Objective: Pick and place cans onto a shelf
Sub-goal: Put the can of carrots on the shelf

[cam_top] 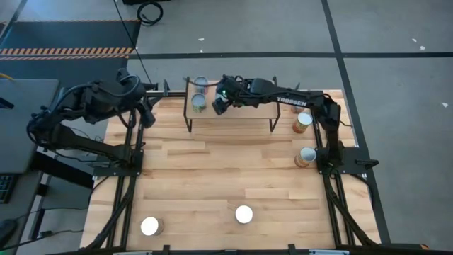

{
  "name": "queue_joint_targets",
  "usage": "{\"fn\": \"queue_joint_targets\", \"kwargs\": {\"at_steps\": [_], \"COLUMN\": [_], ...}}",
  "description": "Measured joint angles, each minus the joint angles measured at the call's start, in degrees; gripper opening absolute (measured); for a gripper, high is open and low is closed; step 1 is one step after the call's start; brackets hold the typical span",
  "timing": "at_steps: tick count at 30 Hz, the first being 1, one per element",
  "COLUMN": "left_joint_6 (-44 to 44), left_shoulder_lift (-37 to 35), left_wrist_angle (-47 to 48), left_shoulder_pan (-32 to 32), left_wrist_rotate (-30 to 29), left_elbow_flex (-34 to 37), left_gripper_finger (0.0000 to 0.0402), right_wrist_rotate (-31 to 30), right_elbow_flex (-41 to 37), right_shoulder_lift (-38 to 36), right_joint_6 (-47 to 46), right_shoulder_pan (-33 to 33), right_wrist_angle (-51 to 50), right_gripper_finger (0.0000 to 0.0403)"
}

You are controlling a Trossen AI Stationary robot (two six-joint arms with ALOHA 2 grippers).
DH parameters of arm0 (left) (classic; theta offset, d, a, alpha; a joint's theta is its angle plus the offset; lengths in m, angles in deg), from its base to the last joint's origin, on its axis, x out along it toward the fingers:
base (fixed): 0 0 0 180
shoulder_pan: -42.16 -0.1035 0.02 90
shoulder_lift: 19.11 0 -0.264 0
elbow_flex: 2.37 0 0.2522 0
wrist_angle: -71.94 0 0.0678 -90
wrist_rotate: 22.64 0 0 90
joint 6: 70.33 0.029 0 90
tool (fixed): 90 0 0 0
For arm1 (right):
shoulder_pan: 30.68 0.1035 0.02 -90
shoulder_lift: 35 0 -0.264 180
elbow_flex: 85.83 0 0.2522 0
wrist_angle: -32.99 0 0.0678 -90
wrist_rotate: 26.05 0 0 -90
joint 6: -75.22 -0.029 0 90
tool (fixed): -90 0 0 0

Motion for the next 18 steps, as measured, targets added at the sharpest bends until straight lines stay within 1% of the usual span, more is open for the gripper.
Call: {"fn": "queue_joint_targets", "kwargs": {"at_steps": [5, 8, 10, 13, 15, 18], "left_joint_6": [0.9, 1.4, 1.4, 1.4, 1.4, 1.4], "left_shoulder_lift": [0.0, 0.0, 0.0, 0.0, 0.0, 0.4], "left_wrist_angle": [-2.3, -2.8, -2.8, -3.0, -3.0, -3.2], "left_shoulder_pan": [0.0, 0.0, 0.0, -0.1, 0.0, 0.0], "left_wrist_rotate": [2.5, 2.6, 2.6, 2.6, 2.7, 2.6], "left_elbow_flex": [0.0, 0.0, 0.0, 0.0, 0.0, 0.0], "left_gripper_finger": [0.0188, 0.0188, 0.0188, 0.0188, 0.0188, 0.0188], "right_wrist_rotate": [0.8, 1.0, 2.7, 6.9, 8.3, 9.0], "right_elbow_flex": [0.0, 0.0, 0.0, 0.2, 0.0, 0.0], "right_shoulder_lift": [0.0, -0.5, -2.0, -3.4, -3.1, -2.0], "right_joint_6": [2.7, 4.5, 7.0, 14.3, 19.1, 21.3], "right_shoulder_pan": [-2.5, -3.1, -3.3, -3.3, -3.3, -3.7], "right_wrist_angle": [3.5, 3.6, 3.1, 0.4, -3.4, -6.2], "right_gripper_finger": [0.0349, 0.0348, 0.0348, 0.0348, 0.0348, 0.0348]}}
